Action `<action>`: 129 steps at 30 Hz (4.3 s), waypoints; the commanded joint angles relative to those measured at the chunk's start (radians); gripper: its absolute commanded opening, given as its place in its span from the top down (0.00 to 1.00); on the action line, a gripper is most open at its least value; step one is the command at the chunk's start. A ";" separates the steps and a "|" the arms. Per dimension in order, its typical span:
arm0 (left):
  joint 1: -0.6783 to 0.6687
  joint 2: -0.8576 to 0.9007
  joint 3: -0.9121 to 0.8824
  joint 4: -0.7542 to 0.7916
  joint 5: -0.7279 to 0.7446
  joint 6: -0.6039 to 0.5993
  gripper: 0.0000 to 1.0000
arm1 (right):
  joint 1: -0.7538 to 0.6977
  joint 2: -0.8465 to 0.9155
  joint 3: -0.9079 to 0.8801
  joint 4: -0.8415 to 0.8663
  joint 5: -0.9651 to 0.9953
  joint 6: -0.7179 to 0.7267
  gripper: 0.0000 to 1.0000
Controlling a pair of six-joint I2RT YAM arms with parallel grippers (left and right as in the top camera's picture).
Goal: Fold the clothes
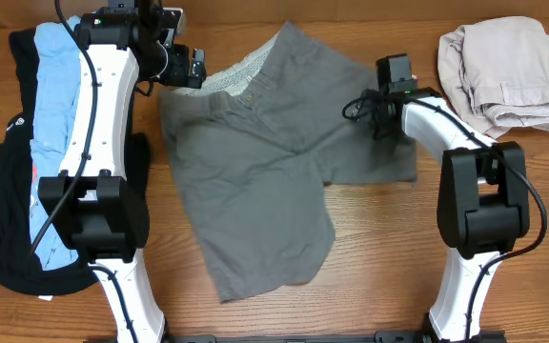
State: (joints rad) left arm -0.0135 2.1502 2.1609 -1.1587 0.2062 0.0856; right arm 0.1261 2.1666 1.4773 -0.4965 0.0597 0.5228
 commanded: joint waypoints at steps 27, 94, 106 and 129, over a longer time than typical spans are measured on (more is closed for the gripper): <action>-0.164 0.371 0.017 0.556 0.185 0.144 0.06 | -0.217 -0.119 0.304 -0.544 -0.339 -0.341 0.04; -0.103 0.489 0.304 0.183 -0.509 -0.064 0.79 | -0.217 -0.162 0.293 -0.632 -0.342 -0.309 0.04; -0.037 0.486 0.380 -0.058 -0.386 -0.182 0.00 | -0.188 -0.161 0.034 -0.459 -0.350 -0.230 0.08; -0.039 0.485 0.894 -0.376 -0.179 -0.152 0.00 | -0.252 -0.162 -0.126 -0.479 -0.202 -0.129 0.80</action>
State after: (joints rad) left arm -0.0505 2.6354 3.0306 -1.5314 0.0154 -0.0944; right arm -0.0830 2.0117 1.3510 -0.9703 -0.1650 0.3637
